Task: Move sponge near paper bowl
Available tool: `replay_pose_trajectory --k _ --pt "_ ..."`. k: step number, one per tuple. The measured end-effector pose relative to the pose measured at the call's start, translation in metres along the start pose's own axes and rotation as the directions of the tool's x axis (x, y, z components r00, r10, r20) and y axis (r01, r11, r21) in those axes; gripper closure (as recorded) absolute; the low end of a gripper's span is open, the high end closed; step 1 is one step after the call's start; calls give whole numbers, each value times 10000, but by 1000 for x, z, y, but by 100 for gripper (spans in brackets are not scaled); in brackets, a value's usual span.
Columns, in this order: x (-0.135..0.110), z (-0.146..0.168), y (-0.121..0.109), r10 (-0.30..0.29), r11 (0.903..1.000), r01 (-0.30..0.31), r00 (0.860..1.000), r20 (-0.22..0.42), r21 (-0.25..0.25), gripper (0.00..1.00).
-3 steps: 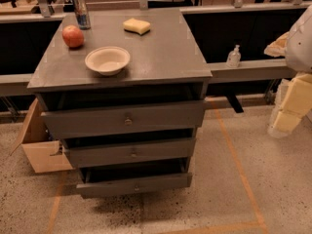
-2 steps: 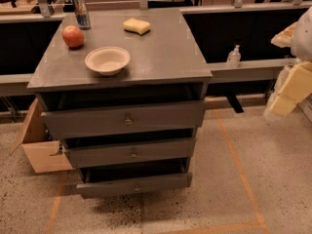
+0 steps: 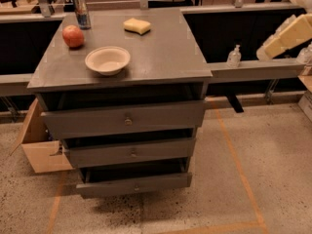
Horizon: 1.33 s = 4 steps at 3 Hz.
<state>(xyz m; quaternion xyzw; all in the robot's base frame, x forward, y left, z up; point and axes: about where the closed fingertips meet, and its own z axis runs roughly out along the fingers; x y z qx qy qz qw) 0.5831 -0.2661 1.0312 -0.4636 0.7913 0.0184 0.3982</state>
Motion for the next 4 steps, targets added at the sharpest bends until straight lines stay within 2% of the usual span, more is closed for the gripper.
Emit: replay_pose_trajectory --k 1,2,3,4 --pt "-27 33 -44 555 9984 -569 9801 1907 16 0" --pt "-58 73 -71 942 9955 -927 9471 3068 -194 0" --pt "-89 107 -90 1151 9933 -1093 9248 3627 -366 0" --pt "-113 140 -92 1098 9940 -1043 9476 3001 -343 0"
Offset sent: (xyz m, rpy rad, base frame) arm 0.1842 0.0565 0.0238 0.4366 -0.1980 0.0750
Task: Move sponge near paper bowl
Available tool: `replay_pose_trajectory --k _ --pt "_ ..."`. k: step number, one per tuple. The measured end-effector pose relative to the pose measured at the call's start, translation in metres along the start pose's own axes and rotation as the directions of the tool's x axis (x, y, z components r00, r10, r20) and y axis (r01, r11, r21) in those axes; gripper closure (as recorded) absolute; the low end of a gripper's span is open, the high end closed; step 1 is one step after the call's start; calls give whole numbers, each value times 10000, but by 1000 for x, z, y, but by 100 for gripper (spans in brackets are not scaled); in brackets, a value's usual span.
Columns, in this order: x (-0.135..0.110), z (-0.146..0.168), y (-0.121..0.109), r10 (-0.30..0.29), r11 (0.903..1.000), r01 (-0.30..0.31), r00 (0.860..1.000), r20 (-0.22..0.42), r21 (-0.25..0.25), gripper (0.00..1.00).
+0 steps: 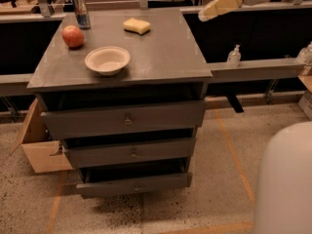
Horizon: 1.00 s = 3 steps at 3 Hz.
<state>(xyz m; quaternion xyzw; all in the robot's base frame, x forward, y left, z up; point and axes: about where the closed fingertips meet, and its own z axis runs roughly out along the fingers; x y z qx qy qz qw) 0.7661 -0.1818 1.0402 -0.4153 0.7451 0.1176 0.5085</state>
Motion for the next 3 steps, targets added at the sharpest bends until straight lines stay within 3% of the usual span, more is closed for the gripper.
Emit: replay_pose_trajectory --k 2,3 --pt "-2 8 0 -52 10000 53 9998 -179 27 0" --pt "-3 26 -5 494 9983 -496 9987 80 309 0"
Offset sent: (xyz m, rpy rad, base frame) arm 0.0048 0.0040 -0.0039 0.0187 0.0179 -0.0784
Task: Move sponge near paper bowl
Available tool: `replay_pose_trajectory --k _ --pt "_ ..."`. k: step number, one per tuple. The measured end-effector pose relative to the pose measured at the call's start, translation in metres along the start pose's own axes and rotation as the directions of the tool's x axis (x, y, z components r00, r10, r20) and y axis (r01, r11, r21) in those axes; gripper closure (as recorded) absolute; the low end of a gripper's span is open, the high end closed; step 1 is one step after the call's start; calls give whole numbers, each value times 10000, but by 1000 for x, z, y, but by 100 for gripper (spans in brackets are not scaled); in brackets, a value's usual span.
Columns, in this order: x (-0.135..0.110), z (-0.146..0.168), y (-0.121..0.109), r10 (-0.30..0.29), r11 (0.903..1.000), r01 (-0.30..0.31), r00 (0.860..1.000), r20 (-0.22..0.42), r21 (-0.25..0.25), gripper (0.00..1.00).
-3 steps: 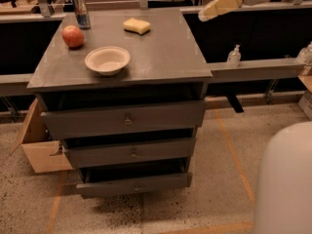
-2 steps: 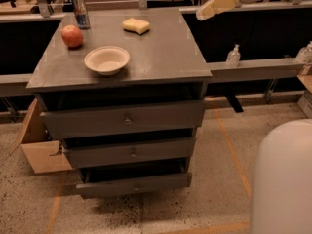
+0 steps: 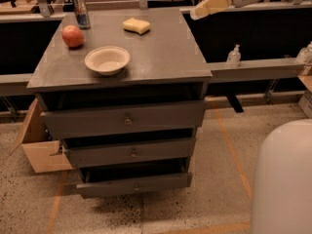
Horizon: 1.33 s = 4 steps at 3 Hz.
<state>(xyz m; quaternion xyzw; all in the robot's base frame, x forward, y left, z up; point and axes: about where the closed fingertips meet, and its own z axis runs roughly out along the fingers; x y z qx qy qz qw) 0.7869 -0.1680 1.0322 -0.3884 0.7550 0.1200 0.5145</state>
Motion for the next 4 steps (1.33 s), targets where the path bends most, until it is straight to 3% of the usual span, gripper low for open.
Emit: replay_pose_trajectory --k 2,3,4 --pt "-6 63 -2 1226 9909 -1277 9869 1052 435 0" --pt "-3 87 -1 1970 9779 -2048 9699 1430 419 0" --pt "3 123 1 2784 9568 -2874 9491 1476 432 0"
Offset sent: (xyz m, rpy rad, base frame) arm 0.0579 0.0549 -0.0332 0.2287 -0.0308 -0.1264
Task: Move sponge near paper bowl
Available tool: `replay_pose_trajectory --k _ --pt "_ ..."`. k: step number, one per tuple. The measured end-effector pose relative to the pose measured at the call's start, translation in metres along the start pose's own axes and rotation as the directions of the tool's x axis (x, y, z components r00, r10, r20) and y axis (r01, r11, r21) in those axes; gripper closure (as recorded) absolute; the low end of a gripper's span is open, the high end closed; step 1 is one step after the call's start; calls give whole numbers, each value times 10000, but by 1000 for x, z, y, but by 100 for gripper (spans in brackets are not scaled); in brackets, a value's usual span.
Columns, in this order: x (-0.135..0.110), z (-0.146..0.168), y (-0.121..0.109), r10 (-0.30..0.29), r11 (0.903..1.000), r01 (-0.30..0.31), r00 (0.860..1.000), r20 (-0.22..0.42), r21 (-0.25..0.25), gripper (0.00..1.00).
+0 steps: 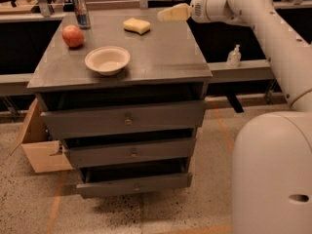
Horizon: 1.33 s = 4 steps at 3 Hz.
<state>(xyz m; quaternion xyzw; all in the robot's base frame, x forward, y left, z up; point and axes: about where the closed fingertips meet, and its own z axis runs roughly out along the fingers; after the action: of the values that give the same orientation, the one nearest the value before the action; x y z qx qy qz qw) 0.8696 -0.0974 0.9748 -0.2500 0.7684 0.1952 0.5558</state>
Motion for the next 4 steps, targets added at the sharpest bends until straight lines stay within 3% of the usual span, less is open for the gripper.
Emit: replay_pose_trajectory --k 1,2,3,4 --pt "16 37 6 -86 9999 90 9994 -329 114 0" --pt "35 75 13 -634 9980 629 9962 -590 -111 0" --pt "37 99 23 -1279 9904 1267 9916 -197 -554 0" --pt "36 115 28 -1490 9849 1511 9884 305 -842 0"
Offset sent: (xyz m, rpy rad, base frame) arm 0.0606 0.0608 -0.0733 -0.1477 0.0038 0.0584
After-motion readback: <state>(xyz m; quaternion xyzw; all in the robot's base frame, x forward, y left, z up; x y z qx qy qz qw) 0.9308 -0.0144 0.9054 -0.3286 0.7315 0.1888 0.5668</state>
